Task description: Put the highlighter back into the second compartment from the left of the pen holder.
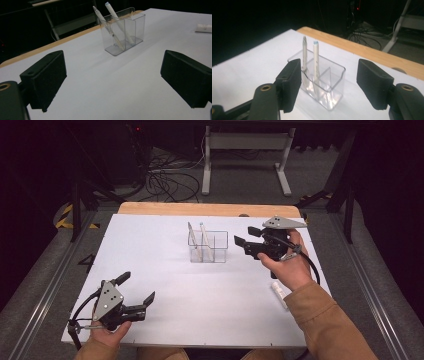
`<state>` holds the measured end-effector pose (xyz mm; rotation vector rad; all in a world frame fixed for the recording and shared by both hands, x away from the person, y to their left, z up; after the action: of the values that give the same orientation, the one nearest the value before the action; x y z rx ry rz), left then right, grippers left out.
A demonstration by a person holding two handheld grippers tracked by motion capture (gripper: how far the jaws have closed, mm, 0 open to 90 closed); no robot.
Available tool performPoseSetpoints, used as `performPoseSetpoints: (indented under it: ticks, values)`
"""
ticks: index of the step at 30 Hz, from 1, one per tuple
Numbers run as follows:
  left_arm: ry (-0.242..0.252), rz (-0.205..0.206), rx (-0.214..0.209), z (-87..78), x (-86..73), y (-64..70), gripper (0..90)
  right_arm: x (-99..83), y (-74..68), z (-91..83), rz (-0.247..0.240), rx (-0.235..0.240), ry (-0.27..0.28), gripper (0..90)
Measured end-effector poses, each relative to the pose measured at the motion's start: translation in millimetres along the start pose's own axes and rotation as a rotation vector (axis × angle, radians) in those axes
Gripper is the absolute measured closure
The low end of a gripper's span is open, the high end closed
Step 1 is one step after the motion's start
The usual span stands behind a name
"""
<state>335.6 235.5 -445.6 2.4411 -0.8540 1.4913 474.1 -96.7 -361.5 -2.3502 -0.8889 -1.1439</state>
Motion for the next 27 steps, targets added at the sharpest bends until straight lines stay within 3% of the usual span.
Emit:
performPoseSetpoints:
  ticks: [8, 18, 27]
  values:
    - [-0.001, 0.0, 0.001, 0.1, 0.1, 0.9, 7.2, -17.5, 11.3, -7.1, 0.004, -0.027, -0.093, 37.4]
    - [-0.003, 0.003, 0.001, 0.4, 0.1, 1.0, 7.2, -46.1, 22.9, -5.5, 0.005, -0.064, -0.279, 37.3]
    - [-0.002, 0.002, 0.0, 0.4, 0.3, 1.3, 7.2, -65.5, 28.7, -7.1, 0.015, -0.084, -0.374, 37.3]
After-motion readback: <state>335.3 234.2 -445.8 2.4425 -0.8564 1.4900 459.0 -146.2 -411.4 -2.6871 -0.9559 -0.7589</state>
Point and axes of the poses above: each handheld gripper's, and its own axes: z roughly forward along the jaws, x roughly out of its top, y roughly to its right, the point moved 7 cm from there along z, roughly forward along the jaws, and after that the axes turned 14 degrees about -y, right-handed, at the moved point
